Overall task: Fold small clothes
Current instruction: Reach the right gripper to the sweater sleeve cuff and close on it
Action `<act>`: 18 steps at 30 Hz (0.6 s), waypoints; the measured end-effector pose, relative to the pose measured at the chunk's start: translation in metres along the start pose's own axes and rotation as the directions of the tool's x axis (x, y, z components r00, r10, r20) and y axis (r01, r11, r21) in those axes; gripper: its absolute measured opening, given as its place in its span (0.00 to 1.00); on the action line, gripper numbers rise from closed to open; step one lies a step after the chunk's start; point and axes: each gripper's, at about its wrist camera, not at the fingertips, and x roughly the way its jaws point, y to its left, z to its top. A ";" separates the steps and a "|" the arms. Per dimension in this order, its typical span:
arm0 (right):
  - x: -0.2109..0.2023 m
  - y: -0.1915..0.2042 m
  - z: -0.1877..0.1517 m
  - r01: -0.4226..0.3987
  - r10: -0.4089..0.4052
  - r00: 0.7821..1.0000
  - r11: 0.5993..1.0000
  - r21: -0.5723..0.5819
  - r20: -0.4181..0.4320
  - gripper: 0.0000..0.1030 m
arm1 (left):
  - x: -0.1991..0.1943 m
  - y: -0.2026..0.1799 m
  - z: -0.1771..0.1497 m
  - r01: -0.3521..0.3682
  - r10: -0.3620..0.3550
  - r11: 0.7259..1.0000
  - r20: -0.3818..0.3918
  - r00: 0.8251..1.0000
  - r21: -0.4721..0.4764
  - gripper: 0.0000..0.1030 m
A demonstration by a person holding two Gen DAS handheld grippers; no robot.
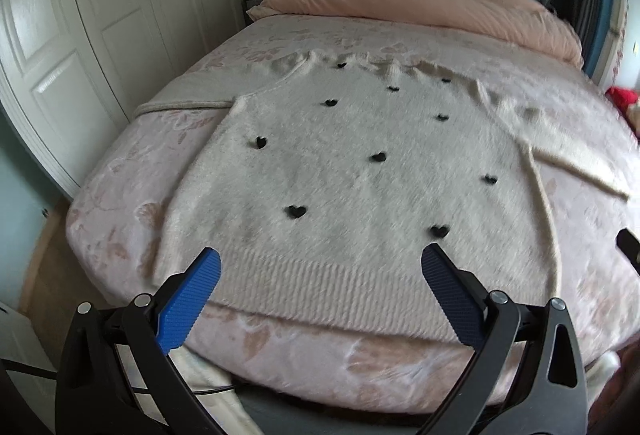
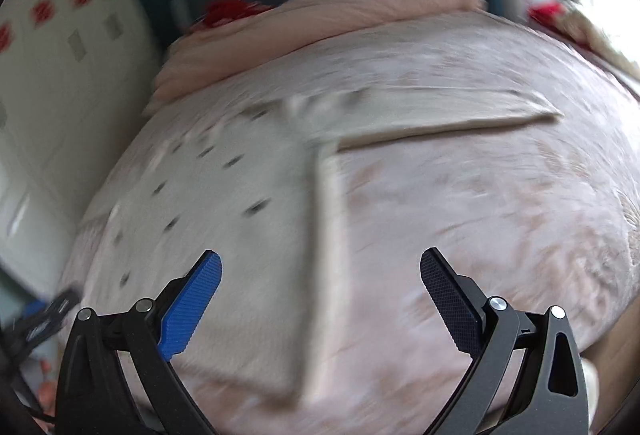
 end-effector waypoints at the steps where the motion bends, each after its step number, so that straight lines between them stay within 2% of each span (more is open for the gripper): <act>1: 0.005 -0.022 0.012 0.024 -0.024 1.000 0.999 0.037 0.014 0.95 | 0.002 -0.002 0.003 0.009 -0.009 1.000 0.001 1.000 -0.012 0.95; 4: 0.023 -0.094 0.052 0.110 -0.118 0.992 0.986 0.129 0.052 0.95 | 0.007 -0.015 0.014 0.034 -0.033 0.999 0.010 0.999 -0.033 0.95; 8: 0.065 -0.186 0.102 0.172 -0.189 0.981 0.956 0.239 0.048 0.95 | 0.015 -0.042 0.024 0.056 -0.056 0.998 0.027 0.998 -0.023 0.95; 13: 0.117 -0.263 0.131 0.135 -0.159 0.987 0.904 0.405 0.027 0.95 | 0.031 -0.085 0.032 0.072 -0.073 0.997 0.025 0.997 0.037 0.95; 16: 0.146 -0.290 0.137 0.122 -0.139 0.990 0.870 0.478 0.001 0.95 | 0.043 -0.104 0.033 0.073 -0.073 0.995 -0.002 0.997 0.066 0.95; 18: 0.162 -0.299 0.142 0.107 -0.123 0.992 0.862 0.495 0.000 0.93 | 0.053 -0.115 0.034 0.073 -0.071 0.994 -0.027 0.997 0.085 0.95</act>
